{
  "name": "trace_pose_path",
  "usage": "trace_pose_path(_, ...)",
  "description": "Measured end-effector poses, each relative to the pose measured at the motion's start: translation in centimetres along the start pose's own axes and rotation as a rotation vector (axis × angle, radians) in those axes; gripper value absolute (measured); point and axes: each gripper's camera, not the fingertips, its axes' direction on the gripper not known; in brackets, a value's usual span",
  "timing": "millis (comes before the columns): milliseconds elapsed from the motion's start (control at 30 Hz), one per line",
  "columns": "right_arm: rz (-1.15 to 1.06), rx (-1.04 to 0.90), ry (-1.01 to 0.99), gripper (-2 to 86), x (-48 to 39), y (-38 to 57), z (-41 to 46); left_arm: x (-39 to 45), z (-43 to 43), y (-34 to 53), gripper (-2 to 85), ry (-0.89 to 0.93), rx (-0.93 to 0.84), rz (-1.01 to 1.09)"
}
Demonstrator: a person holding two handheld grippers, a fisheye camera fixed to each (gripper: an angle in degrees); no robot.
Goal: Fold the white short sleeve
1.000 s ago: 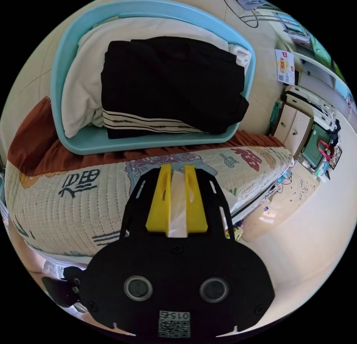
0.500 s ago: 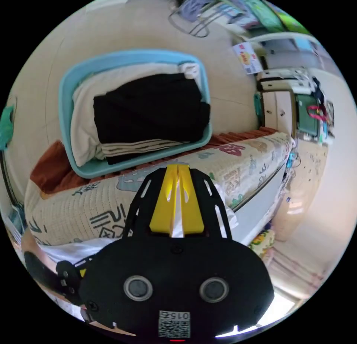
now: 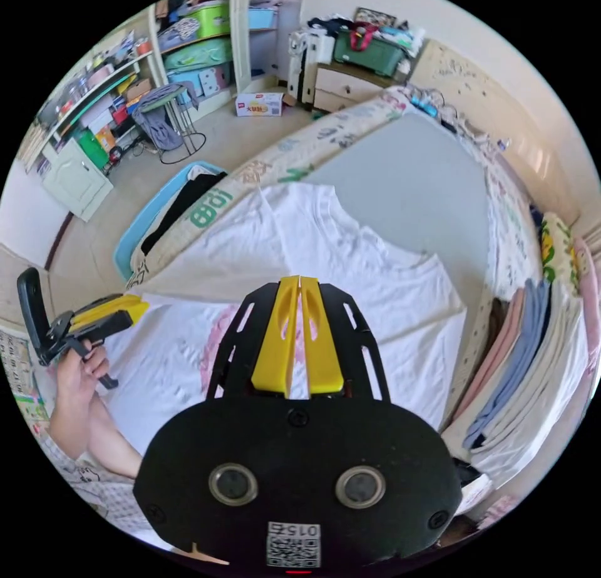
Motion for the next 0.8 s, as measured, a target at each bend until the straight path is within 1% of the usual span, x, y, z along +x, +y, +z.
trace_pose_path(67, 0.046, -0.003, -0.059, -1.0, 1.6, 6.0, 6.0, 2.8, 1.6, -0.9, -0.1, -0.069, -0.126, 0.145)
trace_pose_path(133, 0.057, 0.004, -0.075, -1.0, 1.8, 9.5, 9.7, 4.9, 2.2, -1.1, -0.4, -0.084, -0.21, 0.244)
trace_pose_path(267, 0.036, -0.008, -0.028, -1.0, -0.3, 16.0, 17.9, 8.6, 2.2, 0.1, -0.3, -0.159, -0.278, 0.401)
trace_pose_path(400, 0.012, 0.077, -0.074, -1.0, -3.7, 24.0, 22.0, 9.9, 2.3, -0.2, 0.3, -0.13, -0.253, 0.442)
trace_pose_path(467, 0.014, 0.171, -0.104, -1.0, -6.3, 31.3, 23.4, 10.6, 2.4, -0.8, 0.6, -0.054, -0.235, 0.443)
trace_pose_path(500, 0.02, 0.2, -0.112, -1.0, -6.9, 33.5, 23.6, 10.8, 2.4, -0.9, 0.7, -0.041, -0.229, 0.447)
trace_pose_path(567, 0.044, 0.307, -0.126, -1.0, -9.3, 42.6, 25.0, 11.6, 2.7, -0.8, 1.0, -0.052, -0.203, 0.461)
trace_pose_path(600, 0.053, 0.328, -0.121, -1.0, -9.9, 44.9, 25.4, 11.7, 2.8, -0.7, 1.1, -0.063, -0.195, 0.464)
trace_pose_path(667, 0.091, 0.412, -0.064, -0.9, -12.3, 53.9, 27.1, 12.3, 2.9, -0.1, 1.6, -0.097, -0.163, 0.477)
trace_pose_path(700, 0.098, 0.431, -0.043, -0.9, -12.9, 56.0, 27.6, 12.4, 2.9, 0.1, 1.7, -0.103, -0.157, 0.48)
trace_pose_path(767, 0.101, 0.474, 0.055, -0.8, -15.2, 63.4, 29.5, 12.8, 2.4, 1.0, 2.3, -0.126, -0.122, 0.48)
trace_pose_path(800, 0.098, 0.474, 0.08, -0.8, -15.7, 64.9, 30.0, 12.9, 2.2, 1.2, 2.5, -0.128, -0.111, 0.475)
